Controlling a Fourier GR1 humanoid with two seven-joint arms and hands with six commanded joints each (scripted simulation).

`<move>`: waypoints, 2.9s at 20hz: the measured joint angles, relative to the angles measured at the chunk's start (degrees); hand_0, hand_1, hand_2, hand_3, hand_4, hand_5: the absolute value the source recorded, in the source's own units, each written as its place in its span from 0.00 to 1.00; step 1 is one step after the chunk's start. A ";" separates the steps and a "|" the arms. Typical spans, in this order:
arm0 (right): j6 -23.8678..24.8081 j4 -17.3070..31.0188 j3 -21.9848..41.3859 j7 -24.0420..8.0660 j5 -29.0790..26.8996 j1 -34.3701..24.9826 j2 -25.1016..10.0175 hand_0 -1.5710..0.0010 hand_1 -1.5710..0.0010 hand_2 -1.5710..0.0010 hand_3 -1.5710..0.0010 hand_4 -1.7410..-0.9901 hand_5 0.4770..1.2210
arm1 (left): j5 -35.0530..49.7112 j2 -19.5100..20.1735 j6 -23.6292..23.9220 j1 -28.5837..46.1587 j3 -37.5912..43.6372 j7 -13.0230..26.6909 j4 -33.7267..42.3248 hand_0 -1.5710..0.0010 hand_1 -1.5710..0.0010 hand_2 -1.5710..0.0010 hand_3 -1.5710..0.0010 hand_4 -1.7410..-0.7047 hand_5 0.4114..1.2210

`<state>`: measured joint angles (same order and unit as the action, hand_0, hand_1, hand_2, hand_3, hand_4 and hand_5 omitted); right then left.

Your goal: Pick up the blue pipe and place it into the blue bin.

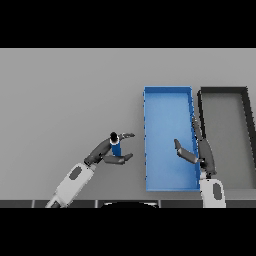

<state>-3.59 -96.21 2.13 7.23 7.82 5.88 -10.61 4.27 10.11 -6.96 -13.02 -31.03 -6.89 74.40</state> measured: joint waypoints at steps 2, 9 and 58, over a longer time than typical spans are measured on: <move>0.33 0.98 0.05 -1.15 0.34 -0.95 0.26 1.00 1.00 1.00 1.00 0.69 0.24 | 1.05 -1.73 0.19 0.17 0.44 -0.58 -1.16 0.62 0.52 0.45 0.42 0.29 0.62; -0.30 0.40 0.45 -1.11 -0.27 -1.10 0.63 1.00 1.00 1.00 1.00 0.69 0.22 | -1.17 -3.11 1.67 -0.05 -0.69 -1.66 -0.04 0.13 0.11 0.09 0.10 0.23 0.92; -16.49 -21.27 15.12 -32.22 -23.17 -25.18 -7.22 1.00 1.00 0.97 1.00 0.67 0.10 | -8.63 -11.58 -10.41 -1.99 6.06 3.05 13.56 0.00 0.00 0.00 0.00 0.27 1.00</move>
<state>-20.07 -117.48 17.25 -24.99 -15.36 -19.30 -17.84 -4.35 -1.47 -17.37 -15.01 -24.97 -3.84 87.96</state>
